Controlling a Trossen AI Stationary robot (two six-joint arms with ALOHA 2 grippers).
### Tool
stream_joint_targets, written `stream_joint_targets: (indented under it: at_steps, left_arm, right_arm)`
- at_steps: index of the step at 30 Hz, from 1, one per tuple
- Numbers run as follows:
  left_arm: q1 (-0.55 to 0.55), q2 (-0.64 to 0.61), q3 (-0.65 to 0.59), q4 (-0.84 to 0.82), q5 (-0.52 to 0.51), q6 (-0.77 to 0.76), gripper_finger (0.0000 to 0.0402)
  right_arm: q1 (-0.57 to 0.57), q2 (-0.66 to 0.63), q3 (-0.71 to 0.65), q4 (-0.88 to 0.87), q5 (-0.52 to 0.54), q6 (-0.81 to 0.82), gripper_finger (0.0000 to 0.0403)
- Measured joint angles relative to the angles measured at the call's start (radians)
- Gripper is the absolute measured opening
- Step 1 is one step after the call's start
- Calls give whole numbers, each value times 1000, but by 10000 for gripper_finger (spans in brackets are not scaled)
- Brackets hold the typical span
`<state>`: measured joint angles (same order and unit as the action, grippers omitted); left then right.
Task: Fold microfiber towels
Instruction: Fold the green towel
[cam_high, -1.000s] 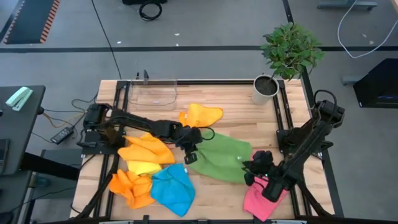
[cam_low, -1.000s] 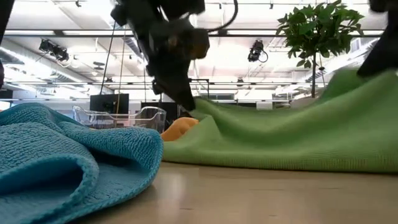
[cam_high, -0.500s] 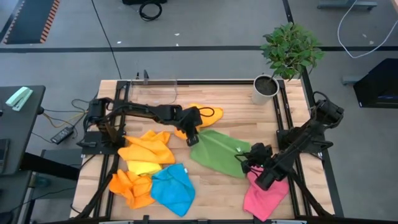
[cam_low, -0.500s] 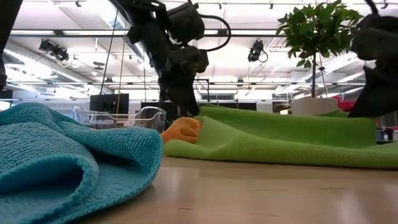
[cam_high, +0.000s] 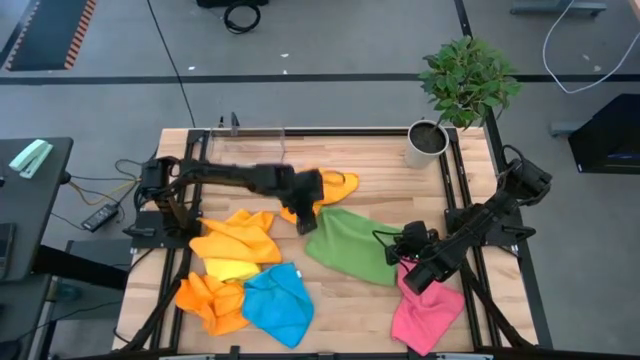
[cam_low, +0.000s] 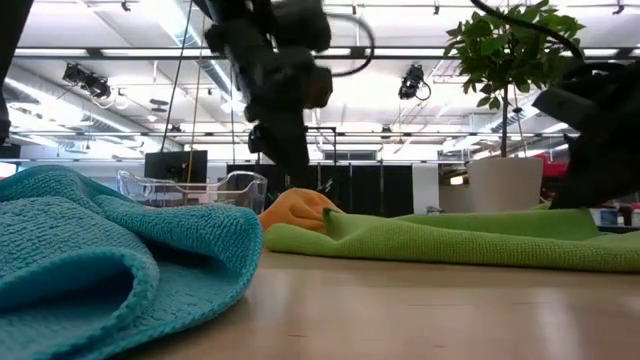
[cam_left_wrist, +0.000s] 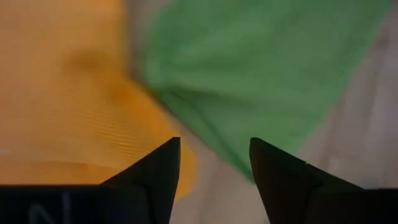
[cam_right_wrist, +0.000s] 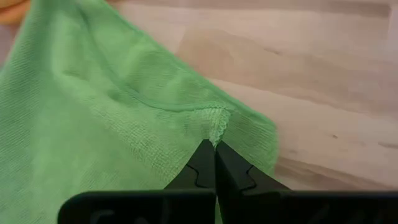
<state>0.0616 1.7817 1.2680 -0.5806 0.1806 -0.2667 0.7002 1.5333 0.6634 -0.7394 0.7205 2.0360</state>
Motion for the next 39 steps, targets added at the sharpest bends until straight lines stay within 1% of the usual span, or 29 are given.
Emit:
stream_joint_targets:
  at_steps: [2,5,7,8,11,14,17,24,27,29,31,33,35,39]
  left_arm:
    - [-56,11,-25,39,-16,13,199]
    - [-121,30,-76,147,-74,-7,185]
    - [-139,41,-89,243,-108,-25,173]
    - [-144,49,-93,266,-124,-36,167]
    - [-148,100,-98,291,-167,-44,146]
    - [-143,142,-97,336,-170,-50,125]
    - [-144,183,-96,329,-173,-75,104]
    - [-152,165,-96,229,-165,-139,54]
    - [-156,157,-96,206,-116,-174,36]
    - [-161,158,-96,208,-76,-200,27]
    - [-169,158,-97,216,-51,-224,20]
    - [-174,158,-97,238,-31,-244,17]
    - [-179,156,-97,259,-2,-268,18]
    - [-182,156,-97,288,109,-332,33]
  right_arm:
    - [0,0,-1,-4,-14,22,0]
    - [0,0,-1,-5,-32,28,0]
    - [0,0,-1,-22,-67,41,0]
    - [-3,0,-1,-29,-83,46,0]
    - [-6,0,0,-35,-96,46,0]
    - [-14,0,0,-43,-97,44,0]
    - [-30,0,1,-53,-112,37,0]
    - [-46,-1,1,-65,-168,44,0]
    - [-46,-1,6,-65,-189,47,0]
    - [-45,-4,12,-61,-182,46,3]
    - [-48,-9,21,-57,-162,36,18]
    - [-56,-32,22,-55,-139,24,42]
    - [-77,-64,22,-58,-138,10,73]
    - [-139,-160,22,-54,-158,-80,146]
